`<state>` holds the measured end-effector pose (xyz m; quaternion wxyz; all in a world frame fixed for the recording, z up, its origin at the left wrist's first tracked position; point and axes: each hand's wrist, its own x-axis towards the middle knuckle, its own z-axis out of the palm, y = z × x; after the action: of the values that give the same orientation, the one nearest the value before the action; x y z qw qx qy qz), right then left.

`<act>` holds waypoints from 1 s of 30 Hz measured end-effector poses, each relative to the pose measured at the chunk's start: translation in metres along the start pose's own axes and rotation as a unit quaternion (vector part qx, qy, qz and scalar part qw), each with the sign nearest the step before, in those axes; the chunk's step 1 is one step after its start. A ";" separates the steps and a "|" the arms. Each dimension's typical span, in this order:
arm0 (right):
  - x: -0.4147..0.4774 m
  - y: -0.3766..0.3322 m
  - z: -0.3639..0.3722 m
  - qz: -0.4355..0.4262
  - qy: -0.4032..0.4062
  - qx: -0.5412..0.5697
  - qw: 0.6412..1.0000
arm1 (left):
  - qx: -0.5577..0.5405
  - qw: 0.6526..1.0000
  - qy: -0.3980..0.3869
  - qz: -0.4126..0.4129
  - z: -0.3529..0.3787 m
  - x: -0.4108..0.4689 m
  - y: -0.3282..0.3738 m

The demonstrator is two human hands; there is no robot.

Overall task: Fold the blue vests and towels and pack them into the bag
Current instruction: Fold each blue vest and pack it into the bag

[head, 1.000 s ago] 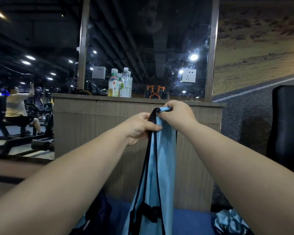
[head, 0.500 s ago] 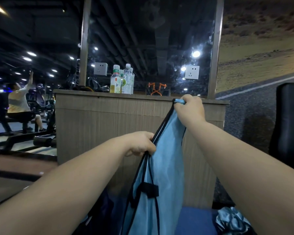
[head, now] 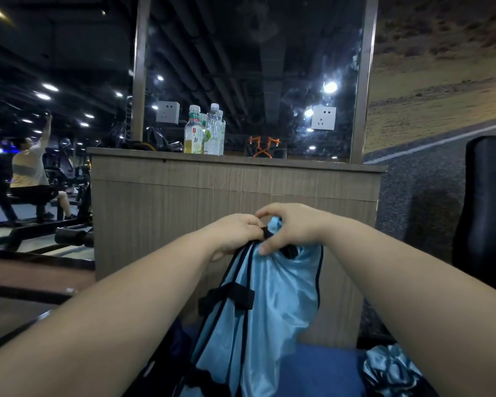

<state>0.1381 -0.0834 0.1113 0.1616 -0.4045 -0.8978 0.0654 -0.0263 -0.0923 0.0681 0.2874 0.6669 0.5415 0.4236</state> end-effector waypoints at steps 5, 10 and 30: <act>0.007 -0.002 0.009 0.027 0.045 -0.040 0.998 | 0.074 0.997 0.014 0.033 0.002 0.003 -0.009; 0.011 0.009 0.017 0.037 0.071 -0.041 0.996 | 0.129 0.990 0.017 0.046 0.009 0.004 -0.012; 0.007 0.034 0.024 0.092 0.196 -0.023 0.976 | 0.033 0.998 -0.038 -0.024 0.026 -0.003 -0.037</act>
<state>0.1496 -0.0553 0.0821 0.3185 -0.4943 -0.8086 -0.0209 -0.0208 -0.0842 0.0238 0.2956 0.6781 0.5600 0.3731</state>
